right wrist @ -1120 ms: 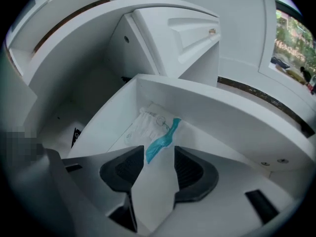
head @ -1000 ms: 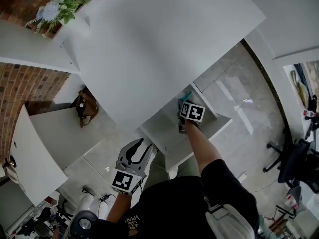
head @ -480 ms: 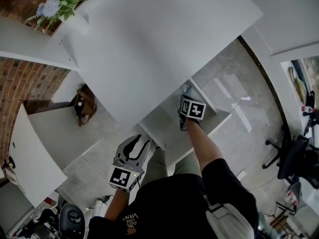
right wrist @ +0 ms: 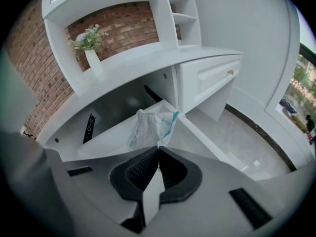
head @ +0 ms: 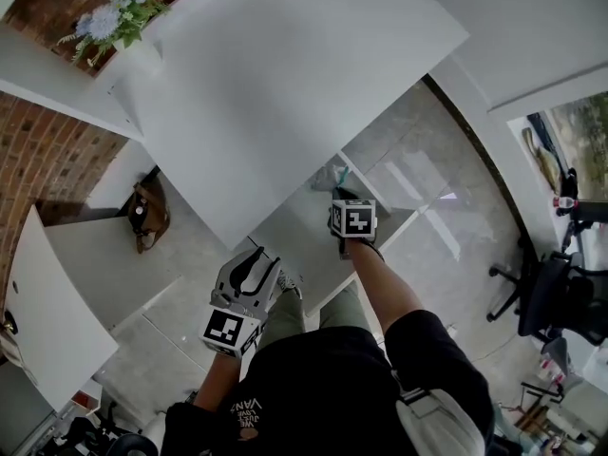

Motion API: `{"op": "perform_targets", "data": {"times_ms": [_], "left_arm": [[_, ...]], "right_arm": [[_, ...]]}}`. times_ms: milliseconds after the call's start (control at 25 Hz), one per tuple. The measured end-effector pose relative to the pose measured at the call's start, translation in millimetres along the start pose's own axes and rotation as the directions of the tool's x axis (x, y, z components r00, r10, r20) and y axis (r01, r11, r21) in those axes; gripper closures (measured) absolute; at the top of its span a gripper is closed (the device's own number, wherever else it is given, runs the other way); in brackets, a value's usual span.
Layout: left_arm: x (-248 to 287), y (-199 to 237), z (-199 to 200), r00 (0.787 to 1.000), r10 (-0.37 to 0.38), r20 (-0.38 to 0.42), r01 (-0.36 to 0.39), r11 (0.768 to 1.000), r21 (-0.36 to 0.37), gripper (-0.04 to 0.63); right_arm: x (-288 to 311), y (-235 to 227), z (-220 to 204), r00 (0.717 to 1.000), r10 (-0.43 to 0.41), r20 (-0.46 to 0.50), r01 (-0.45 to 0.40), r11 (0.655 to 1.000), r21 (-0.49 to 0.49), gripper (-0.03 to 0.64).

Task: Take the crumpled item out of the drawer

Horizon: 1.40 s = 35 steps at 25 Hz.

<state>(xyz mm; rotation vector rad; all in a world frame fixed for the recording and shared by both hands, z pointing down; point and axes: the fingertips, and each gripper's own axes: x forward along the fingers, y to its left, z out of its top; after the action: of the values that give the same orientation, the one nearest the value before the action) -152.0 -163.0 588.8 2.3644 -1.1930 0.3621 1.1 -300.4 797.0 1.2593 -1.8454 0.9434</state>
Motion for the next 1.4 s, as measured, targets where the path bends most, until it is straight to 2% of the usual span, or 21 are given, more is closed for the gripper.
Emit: {"op": "perform_targets", "data": {"times_ms": [160,400,760,1080,1400], "left_arm": [[-6,-3,11,0.999,-0.012,0.032,0.011,1.000,0.014,0.479],[-19,-6,21,0.997,-0.028,0.069,0.026,0.999,0.039,0.479],[-36,-15,39,0.990,-0.063,0.128,0.050,0.994,0.098,0.479],[-53,-28,53,0.982,-0.084,0.170,0.060,0.988,0.143,0.479],[-78,-37,67,0.975,-0.097,0.199,0.063,0.983,0.170,0.500]], "right_arm": [[-30,13,13,0.999,0.018,0.031,-0.018,1.000,-0.010,0.609],[-66,16,22,0.998,-0.003,0.060,0.007,0.998,-0.062,0.609],[-139,19,31,0.979,-0.008,0.205,0.008,1.000,0.000,0.611],[-209,37,38,0.930,0.040,0.366,-0.066,0.996,0.059,0.611],[-297,63,45,0.844,0.065,0.533,-0.090,0.996,0.021,0.611]]}}
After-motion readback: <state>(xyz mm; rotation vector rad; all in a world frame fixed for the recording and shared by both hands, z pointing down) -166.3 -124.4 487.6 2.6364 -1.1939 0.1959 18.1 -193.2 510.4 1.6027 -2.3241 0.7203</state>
